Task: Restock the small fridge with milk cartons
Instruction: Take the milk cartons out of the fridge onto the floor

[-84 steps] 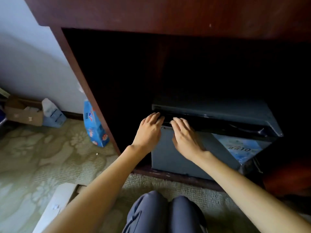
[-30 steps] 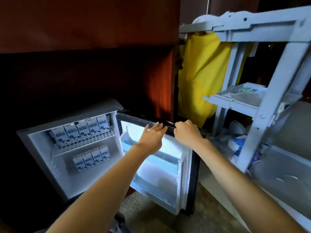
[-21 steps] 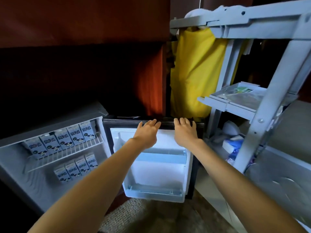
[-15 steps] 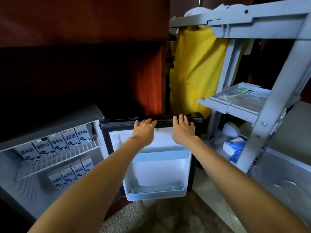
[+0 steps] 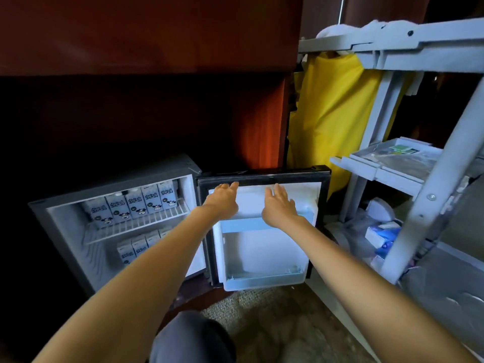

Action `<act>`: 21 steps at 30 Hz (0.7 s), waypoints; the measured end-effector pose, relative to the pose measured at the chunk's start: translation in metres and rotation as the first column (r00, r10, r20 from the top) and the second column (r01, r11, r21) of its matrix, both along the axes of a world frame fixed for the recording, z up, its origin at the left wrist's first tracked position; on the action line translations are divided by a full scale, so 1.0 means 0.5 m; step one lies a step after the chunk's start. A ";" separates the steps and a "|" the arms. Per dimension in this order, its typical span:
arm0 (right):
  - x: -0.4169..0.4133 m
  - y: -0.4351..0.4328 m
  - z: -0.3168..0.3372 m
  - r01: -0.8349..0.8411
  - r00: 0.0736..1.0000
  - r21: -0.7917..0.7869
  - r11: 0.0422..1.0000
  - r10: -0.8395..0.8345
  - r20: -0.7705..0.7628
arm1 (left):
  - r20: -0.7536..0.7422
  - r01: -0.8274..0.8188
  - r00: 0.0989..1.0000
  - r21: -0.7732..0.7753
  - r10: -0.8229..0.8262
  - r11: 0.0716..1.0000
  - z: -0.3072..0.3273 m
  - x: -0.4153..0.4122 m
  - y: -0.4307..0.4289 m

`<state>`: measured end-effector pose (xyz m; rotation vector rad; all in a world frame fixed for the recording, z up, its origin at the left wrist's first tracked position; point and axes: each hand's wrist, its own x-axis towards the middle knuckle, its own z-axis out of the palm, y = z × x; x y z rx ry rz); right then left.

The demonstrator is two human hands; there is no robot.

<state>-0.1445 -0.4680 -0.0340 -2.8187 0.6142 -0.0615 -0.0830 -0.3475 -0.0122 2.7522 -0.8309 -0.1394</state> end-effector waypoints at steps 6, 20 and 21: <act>0.000 0.176 -0.015 -0.204 0.978 0.015 0.979 0.203 0.039 | 0.054 -0.188 0.980 -0.091 0.194 0.978 0.002 -0.043 0.183; 0.261 0.478 -0.180 -0.560 0.822 0.235 0.794 0.569 0.038 | -0.138 -0.555 0.830 -0.117 0.540 0.824 -0.160 0.128 0.511; 0.289 0.478 -0.192 -0.528 0.843 0.278 0.802 0.535 0.060 | -0.186 -0.570 0.819 -0.152 0.543 0.808 -0.175 0.153 0.517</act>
